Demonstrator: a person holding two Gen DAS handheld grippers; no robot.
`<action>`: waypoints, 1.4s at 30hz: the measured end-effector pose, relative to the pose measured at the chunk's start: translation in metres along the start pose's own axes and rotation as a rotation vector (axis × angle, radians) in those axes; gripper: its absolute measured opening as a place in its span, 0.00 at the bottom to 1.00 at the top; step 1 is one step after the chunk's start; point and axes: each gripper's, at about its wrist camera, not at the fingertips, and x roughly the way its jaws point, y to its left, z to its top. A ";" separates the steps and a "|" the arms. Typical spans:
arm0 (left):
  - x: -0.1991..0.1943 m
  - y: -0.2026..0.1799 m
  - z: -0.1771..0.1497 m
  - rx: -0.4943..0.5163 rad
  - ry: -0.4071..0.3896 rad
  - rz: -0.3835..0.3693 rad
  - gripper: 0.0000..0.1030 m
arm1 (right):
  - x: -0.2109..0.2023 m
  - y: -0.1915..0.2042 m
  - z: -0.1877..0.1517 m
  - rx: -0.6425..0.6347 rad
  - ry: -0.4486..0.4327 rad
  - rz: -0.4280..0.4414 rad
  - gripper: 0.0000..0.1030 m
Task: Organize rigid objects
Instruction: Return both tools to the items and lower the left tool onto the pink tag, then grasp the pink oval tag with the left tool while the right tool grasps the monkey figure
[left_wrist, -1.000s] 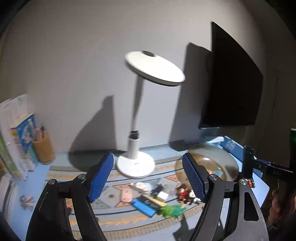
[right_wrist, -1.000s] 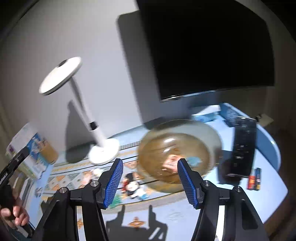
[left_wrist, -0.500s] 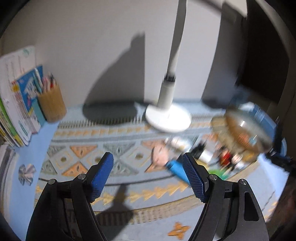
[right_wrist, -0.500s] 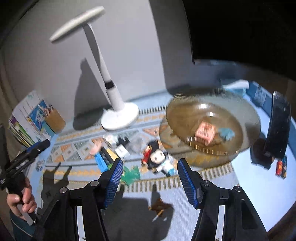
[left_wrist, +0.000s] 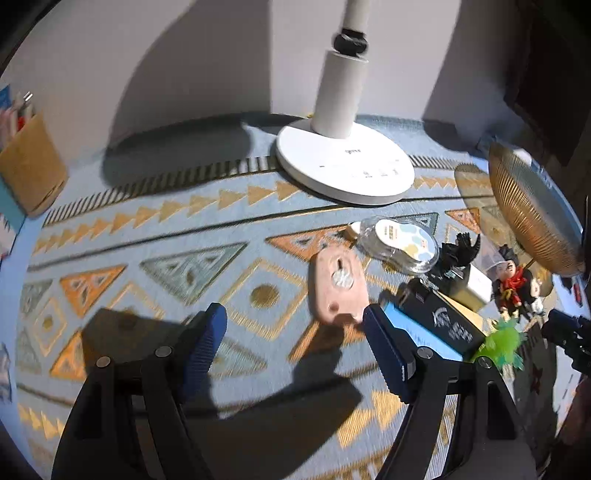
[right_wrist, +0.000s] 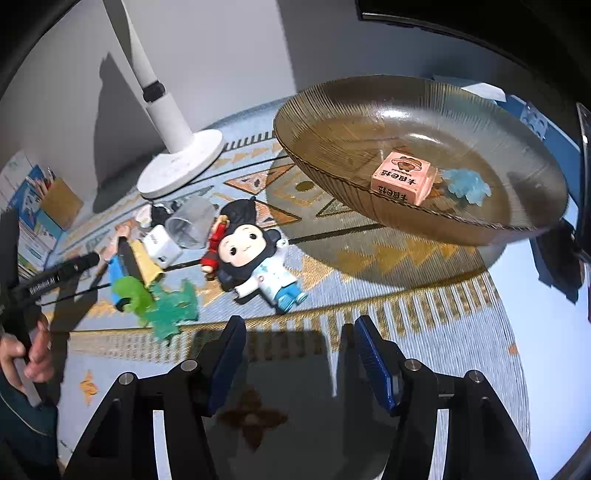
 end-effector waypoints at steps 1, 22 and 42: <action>0.004 -0.002 0.003 0.009 0.007 -0.002 0.70 | 0.002 0.000 0.001 -0.006 0.003 -0.006 0.58; 0.010 -0.011 0.001 0.097 0.027 -0.004 0.36 | 0.032 0.018 0.024 -0.079 -0.004 0.012 0.58; -0.047 -0.004 -0.072 0.188 0.002 -0.140 0.36 | 0.003 0.041 -0.015 -0.071 -0.004 0.029 0.39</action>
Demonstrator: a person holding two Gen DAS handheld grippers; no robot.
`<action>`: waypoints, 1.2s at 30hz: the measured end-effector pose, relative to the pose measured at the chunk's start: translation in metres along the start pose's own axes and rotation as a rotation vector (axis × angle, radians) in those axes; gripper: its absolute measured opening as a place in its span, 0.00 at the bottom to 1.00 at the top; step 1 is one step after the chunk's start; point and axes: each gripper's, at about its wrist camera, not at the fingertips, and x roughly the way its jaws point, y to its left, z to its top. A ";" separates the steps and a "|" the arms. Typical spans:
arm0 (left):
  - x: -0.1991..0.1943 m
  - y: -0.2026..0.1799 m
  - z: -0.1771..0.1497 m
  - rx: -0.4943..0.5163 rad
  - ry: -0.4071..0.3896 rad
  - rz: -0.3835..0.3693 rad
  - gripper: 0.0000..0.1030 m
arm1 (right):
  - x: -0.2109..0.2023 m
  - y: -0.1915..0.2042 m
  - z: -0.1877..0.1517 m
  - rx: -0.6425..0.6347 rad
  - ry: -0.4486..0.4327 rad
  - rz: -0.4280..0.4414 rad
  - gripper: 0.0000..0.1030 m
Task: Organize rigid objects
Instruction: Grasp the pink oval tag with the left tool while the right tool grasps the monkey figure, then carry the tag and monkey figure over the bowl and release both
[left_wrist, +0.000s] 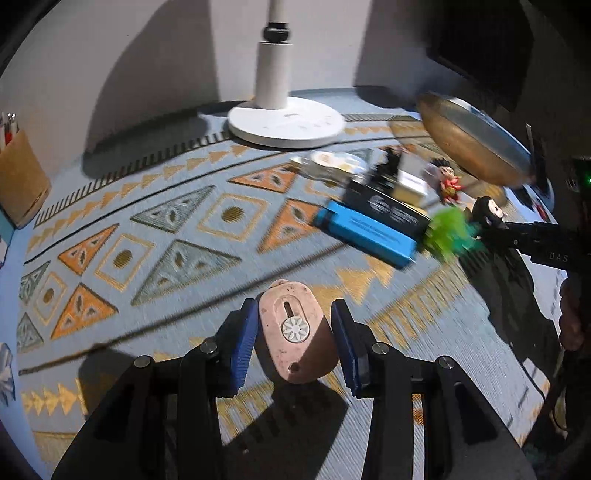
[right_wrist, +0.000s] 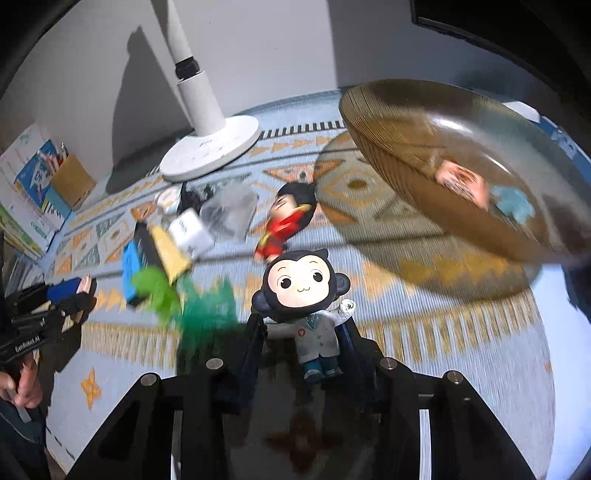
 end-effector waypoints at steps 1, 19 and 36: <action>-0.003 -0.004 -0.003 0.014 -0.003 -0.012 0.36 | -0.005 0.001 -0.007 -0.002 0.003 0.002 0.39; -0.023 -0.025 -0.044 0.033 0.021 -0.033 0.48 | -0.024 0.010 -0.044 0.009 0.009 0.039 0.68; -0.048 -0.066 -0.019 0.016 -0.095 0.016 0.31 | -0.029 0.047 -0.033 -0.068 -0.055 0.053 0.43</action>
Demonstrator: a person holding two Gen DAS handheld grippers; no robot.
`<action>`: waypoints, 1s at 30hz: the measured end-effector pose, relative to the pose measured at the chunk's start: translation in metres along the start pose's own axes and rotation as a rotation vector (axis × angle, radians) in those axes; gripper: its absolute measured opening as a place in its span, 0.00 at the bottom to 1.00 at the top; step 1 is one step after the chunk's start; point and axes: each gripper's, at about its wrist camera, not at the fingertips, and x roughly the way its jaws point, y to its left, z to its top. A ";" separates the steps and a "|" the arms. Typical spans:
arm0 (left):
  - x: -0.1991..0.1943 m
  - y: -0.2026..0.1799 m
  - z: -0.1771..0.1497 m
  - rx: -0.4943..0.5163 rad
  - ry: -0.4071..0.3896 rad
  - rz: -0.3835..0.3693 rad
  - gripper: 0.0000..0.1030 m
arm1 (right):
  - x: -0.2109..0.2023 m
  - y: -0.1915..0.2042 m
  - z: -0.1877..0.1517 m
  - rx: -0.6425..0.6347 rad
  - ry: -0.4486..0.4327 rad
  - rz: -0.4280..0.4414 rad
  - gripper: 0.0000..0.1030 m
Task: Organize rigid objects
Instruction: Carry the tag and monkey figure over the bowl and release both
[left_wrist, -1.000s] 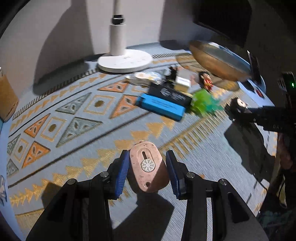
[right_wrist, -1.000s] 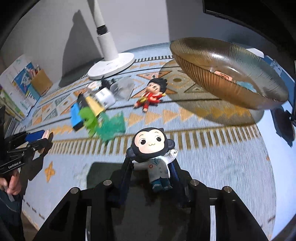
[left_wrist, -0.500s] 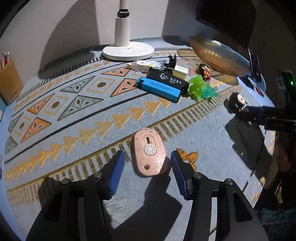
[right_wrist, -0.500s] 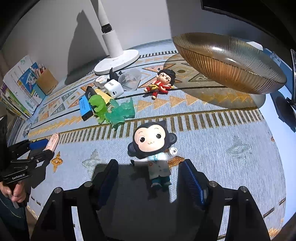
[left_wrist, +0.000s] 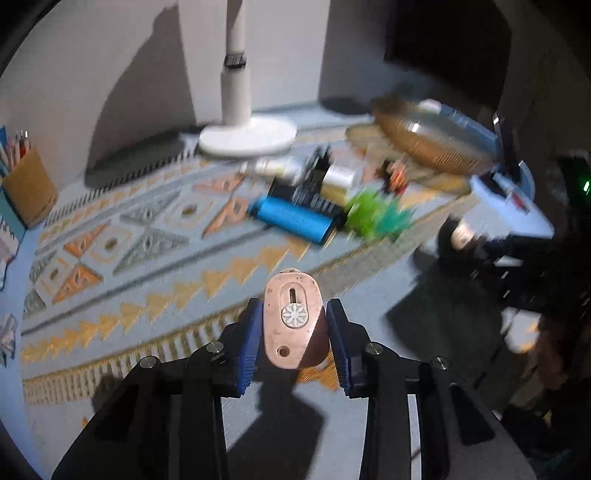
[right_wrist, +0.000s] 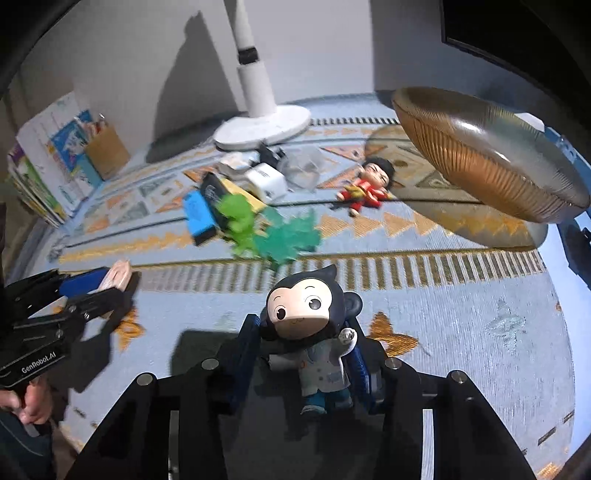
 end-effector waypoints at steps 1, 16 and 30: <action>-0.008 -0.005 0.008 0.009 -0.027 -0.002 0.31 | -0.009 0.001 0.003 -0.001 -0.021 0.004 0.43; -0.088 -0.103 0.180 0.128 -0.430 -0.180 0.31 | -0.208 -0.091 0.101 0.149 -0.525 -0.261 0.43; 0.110 -0.170 0.204 0.172 -0.076 -0.218 0.31 | -0.060 -0.198 0.107 0.361 -0.110 -0.185 0.43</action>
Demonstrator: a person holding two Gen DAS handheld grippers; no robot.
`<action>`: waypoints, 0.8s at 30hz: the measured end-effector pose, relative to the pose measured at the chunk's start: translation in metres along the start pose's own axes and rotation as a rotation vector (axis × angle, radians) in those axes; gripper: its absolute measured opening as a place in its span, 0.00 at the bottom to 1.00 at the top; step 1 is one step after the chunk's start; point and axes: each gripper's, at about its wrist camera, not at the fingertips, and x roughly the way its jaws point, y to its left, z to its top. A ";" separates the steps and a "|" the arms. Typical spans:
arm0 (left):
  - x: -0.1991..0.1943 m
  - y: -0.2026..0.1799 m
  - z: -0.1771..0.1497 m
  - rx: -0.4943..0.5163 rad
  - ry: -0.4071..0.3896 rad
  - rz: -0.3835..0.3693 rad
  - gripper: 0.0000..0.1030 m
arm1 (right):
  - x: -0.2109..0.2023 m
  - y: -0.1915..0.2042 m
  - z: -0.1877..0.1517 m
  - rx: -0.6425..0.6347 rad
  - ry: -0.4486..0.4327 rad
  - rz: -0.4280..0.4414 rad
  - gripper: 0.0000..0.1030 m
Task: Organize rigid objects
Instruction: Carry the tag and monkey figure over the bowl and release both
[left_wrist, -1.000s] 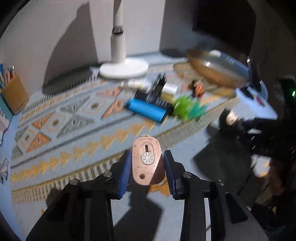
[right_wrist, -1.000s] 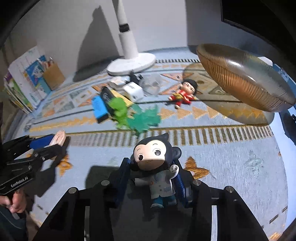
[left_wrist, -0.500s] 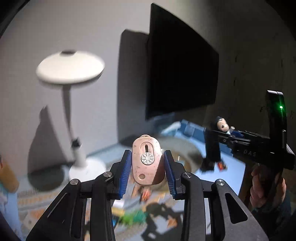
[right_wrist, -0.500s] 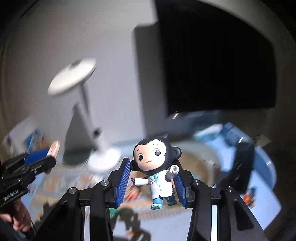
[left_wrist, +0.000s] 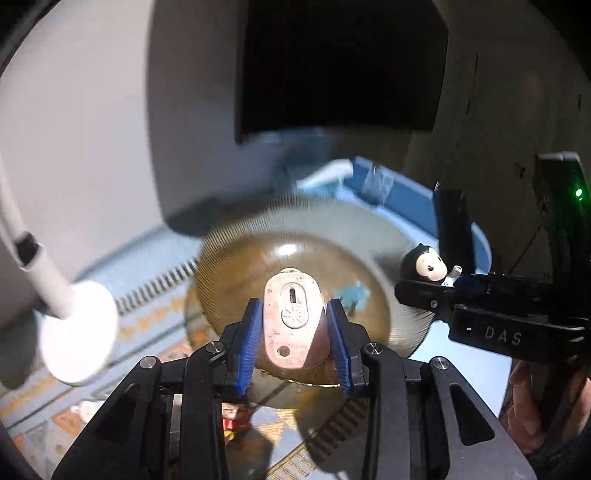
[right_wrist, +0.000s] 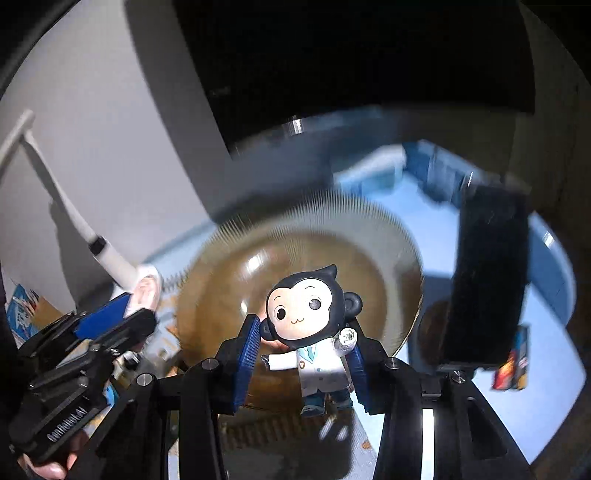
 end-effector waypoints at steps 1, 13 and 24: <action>0.010 -0.001 -0.002 0.000 0.022 0.000 0.31 | 0.008 -0.002 -0.001 -0.004 0.021 -0.006 0.42; 0.061 -0.011 -0.011 0.006 0.143 -0.005 0.31 | 0.047 -0.005 -0.001 -0.050 0.156 -0.060 0.42; 0.048 -0.004 -0.010 -0.037 0.134 -0.034 0.46 | 0.033 -0.008 0.005 -0.002 0.158 -0.065 0.51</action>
